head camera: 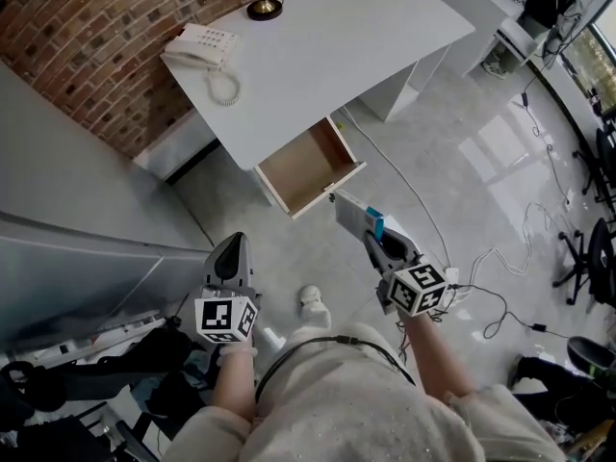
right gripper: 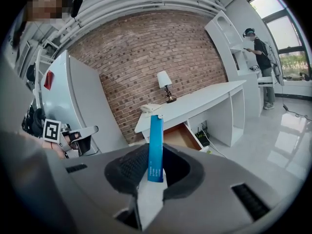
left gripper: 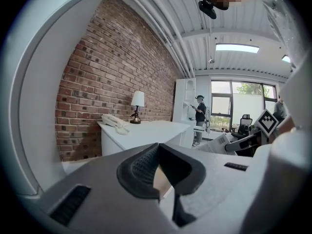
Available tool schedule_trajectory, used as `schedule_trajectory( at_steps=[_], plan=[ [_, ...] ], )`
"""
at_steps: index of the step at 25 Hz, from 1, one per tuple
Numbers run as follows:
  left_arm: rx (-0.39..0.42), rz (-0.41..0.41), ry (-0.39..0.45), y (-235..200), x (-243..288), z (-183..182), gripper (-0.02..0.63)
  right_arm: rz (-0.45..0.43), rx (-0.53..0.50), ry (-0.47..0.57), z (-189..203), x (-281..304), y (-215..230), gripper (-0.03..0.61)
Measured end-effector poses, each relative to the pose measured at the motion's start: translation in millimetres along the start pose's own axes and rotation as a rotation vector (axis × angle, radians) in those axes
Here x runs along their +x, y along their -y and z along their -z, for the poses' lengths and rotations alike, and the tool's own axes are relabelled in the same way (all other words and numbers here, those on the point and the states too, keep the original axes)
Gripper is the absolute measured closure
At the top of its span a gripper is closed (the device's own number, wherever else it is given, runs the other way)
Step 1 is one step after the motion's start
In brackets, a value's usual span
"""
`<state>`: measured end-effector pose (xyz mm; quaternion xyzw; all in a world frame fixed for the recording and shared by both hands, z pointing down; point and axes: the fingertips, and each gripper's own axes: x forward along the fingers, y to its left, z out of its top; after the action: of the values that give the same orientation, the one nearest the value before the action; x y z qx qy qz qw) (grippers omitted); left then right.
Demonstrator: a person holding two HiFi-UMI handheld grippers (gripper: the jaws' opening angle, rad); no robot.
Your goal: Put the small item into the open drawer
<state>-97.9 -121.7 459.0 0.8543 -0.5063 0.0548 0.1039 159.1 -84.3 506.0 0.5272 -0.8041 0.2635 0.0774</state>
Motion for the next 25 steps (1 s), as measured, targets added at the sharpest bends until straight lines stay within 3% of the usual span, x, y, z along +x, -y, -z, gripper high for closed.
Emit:
schedule_trajectory(
  at_steps=[12,25],
  plan=[
    [-0.048,-0.009,-0.045,-17,45,28,0.609,-0.084,-0.039,-0.083,-1,91,-7,0.497],
    [-0.083,-0.091,-0.074,-52,92,60,0.607,-0.179,-0.244,-0.256,32,190,7,0.497]
  ],
)
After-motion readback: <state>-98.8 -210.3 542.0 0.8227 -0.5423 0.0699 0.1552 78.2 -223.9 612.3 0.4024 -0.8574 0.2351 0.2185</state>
